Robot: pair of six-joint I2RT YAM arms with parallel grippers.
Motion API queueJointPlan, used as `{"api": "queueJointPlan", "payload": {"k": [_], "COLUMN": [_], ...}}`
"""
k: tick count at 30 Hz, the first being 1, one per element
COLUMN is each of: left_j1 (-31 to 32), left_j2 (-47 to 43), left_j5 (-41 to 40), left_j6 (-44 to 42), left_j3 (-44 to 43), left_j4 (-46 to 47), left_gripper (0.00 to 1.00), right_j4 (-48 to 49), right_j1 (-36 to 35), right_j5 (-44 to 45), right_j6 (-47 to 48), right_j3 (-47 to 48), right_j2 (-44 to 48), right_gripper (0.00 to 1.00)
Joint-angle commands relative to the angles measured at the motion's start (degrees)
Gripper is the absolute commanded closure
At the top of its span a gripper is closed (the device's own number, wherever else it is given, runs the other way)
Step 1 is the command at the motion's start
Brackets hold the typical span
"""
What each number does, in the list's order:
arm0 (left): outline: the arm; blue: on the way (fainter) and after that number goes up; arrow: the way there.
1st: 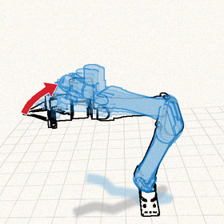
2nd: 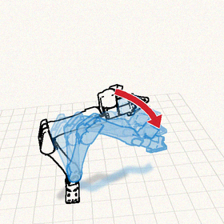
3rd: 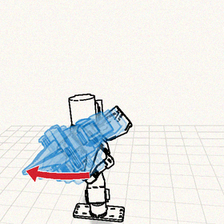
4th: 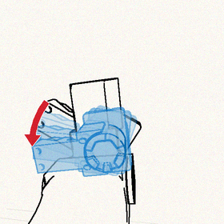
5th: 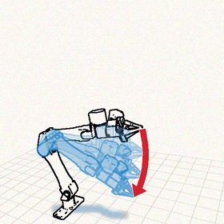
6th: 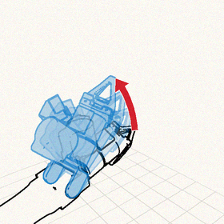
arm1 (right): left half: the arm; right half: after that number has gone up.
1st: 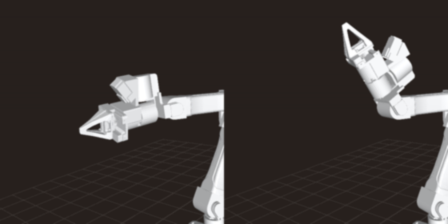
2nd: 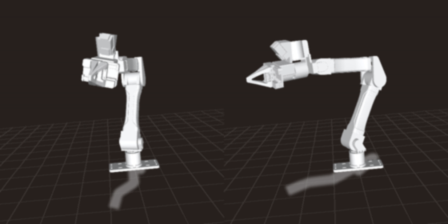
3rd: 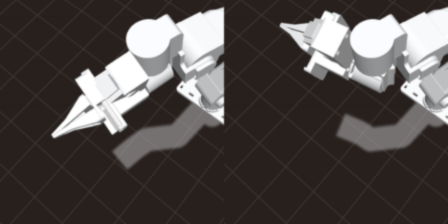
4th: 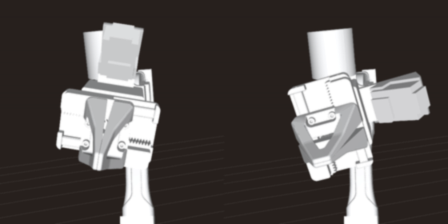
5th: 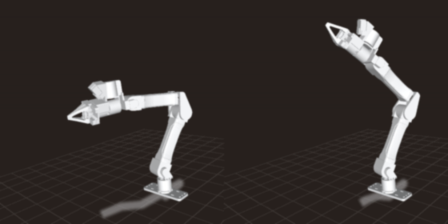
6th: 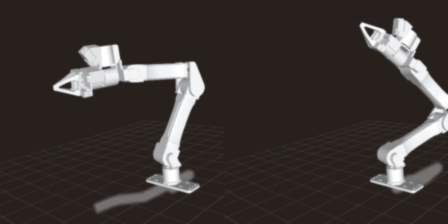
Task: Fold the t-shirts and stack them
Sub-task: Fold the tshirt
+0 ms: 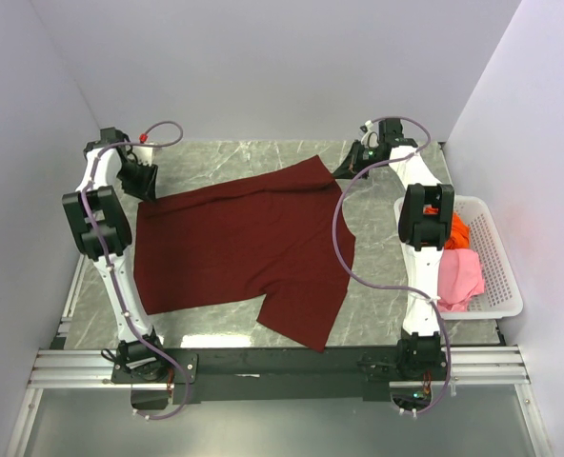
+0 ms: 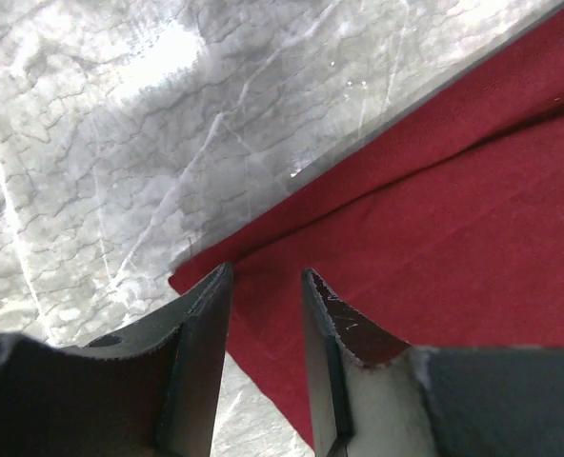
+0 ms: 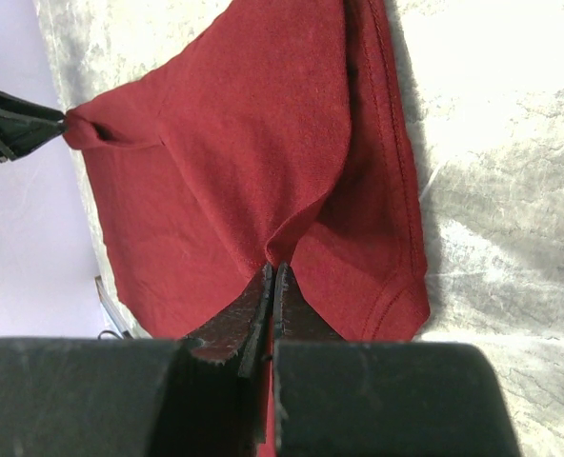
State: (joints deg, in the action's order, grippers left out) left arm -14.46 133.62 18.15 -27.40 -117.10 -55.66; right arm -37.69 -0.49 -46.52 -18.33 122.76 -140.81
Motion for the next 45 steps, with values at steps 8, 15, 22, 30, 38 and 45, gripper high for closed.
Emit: {"api": "queueJointPlan", "payload": {"k": [8, 15, 22, 30, 38, 45], "left_j1": [-0.1, 0.0, 0.0, 0.0, -1.6, -2.5], "left_j2": [-0.8, 1.0, 0.5, 1.1, -2.1, -9.3], "left_j5": [-2.6, -1.6, 0.6, 0.6, 1.6, 5.1], "left_j6": [-1.3, -1.2, -1.5, -0.6, 0.7, -2.0], "left_j3": [-0.8, -3.6, -3.2, -3.8, -4.5, -3.2], "left_j4": [-0.4, -2.1, -3.0, -3.1, -1.1, 0.3], "left_gripper": [0.55, 0.52, 0.7, 0.81, 1.0, 1.0], "right_j4": [0.3, 0.3, 0.3, 0.4, 1.3, 3.0], "right_j1": [0.1, 0.1, 0.1, 0.1, 0.1, 1.8], "right_j5": [-0.9, -1.0, -1.2, -1.4, -3.2, -6.6], "right_j6": [0.3, 0.4, 0.2, 0.0, -0.3, -3.4], "right_j3": [0.9, 0.8, 0.9, 1.1, 0.8, -0.1], "right_j2": [1.2, 1.1, 1.0, 1.1, 3.2, 7.3], "right_gripper": [1.0, 1.0, 1.0, 1.0, 1.0, 1.0]}}
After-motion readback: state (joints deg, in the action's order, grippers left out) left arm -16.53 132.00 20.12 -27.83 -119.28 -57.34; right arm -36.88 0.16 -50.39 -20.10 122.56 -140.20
